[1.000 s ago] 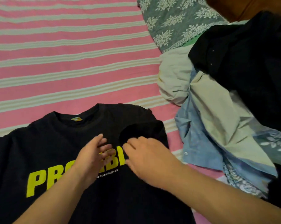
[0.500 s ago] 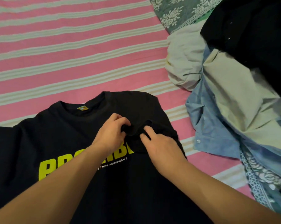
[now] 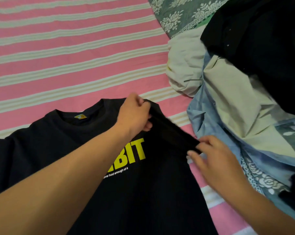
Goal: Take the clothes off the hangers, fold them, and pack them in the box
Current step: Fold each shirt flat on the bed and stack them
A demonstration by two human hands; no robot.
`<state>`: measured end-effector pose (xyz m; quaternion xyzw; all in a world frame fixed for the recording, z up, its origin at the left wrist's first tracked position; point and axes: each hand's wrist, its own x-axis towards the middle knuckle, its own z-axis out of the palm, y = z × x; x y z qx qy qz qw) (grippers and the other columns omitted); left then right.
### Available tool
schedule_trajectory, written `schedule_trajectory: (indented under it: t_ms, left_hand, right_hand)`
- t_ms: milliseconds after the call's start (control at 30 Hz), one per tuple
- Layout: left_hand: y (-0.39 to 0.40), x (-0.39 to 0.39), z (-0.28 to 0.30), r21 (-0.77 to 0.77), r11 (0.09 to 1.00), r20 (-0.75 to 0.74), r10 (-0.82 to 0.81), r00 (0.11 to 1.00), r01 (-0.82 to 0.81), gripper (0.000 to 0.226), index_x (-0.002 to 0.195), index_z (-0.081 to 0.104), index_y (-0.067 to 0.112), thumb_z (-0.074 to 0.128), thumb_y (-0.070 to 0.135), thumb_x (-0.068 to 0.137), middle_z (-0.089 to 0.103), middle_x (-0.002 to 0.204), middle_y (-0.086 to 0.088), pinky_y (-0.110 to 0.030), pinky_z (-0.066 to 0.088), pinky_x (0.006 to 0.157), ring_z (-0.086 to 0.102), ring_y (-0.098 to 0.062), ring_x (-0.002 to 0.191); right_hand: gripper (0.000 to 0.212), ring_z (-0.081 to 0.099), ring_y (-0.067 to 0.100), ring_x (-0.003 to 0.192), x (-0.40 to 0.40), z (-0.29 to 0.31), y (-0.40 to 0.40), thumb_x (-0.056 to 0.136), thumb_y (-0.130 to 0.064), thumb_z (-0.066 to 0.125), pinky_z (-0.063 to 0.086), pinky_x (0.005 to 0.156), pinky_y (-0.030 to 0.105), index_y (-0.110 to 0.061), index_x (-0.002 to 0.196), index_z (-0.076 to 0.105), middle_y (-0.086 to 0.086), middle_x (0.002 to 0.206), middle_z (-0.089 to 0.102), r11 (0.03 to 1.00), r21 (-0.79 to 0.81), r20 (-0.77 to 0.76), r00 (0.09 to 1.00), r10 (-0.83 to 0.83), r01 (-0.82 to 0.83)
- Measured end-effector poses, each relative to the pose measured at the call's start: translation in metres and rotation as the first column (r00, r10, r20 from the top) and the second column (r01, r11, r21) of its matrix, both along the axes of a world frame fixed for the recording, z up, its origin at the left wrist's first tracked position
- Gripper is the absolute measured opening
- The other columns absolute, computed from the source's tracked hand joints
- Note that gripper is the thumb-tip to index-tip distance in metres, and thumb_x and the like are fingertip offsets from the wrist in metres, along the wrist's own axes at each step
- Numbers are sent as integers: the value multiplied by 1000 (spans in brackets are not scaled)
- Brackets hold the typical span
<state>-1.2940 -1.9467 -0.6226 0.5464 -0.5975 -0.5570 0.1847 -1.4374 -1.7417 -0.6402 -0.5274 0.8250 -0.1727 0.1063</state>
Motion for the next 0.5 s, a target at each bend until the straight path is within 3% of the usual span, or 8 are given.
schedule_trajectory:
  t_ms: [67,133,267,367,433,500]
  left_hand:
    - [-7,-41,24,55,995,-26,-78,997,80,12,107,44,8,44,19,103,66,81,-16,-35,58,50,64,-26,52]
    - [-16,-80,42,68,984,15,-163,986,162,12,101,45,6,42,17,104,66,79,-17,-37,59,49,62,-25,50]
    - [-29,-142,58,107,974,93,-210,973,200,22,85,50,6,37,4,102,64,77,-19,-35,59,52,60,-23,51]
    - [-31,-171,51,263,927,45,-287,957,266,29,84,54,7,38,13,107,64,79,-13,-29,58,59,63,-21,61]
    - [-28,-183,39,323,879,42,-384,923,351,30,85,56,7,42,19,108,66,83,-9,-24,57,61,66,-18,64]
    - [-22,-192,31,285,858,82,-465,881,427,22,90,59,9,46,17,106,69,89,-6,-26,59,71,70,-16,70]
  right_hand:
    - [29,56,22,70,-32,1,-9,89,-32,71,34,65,30,-10,71,66,-2,74,56,990,9,21,990,-143,142]
    - [37,52,22,63,-54,7,-16,91,-31,71,27,62,32,-8,64,61,-1,65,53,970,29,55,969,-241,240]
    - [30,55,21,67,-77,7,-21,91,-26,72,35,59,33,-13,66,61,2,67,60,911,157,250,876,-411,382]
    - [24,58,22,75,-86,-3,-16,89,-23,73,35,62,28,-22,70,59,0,73,63,859,221,319,798,-511,462]
    - [24,65,27,80,-91,-14,-11,89,-22,74,44,67,29,-25,71,58,3,78,66,825,247,366,739,-566,509]
    - [26,70,31,82,-92,-24,-6,86,-19,76,57,76,39,-25,67,59,4,76,67,772,296,423,648,-634,562]
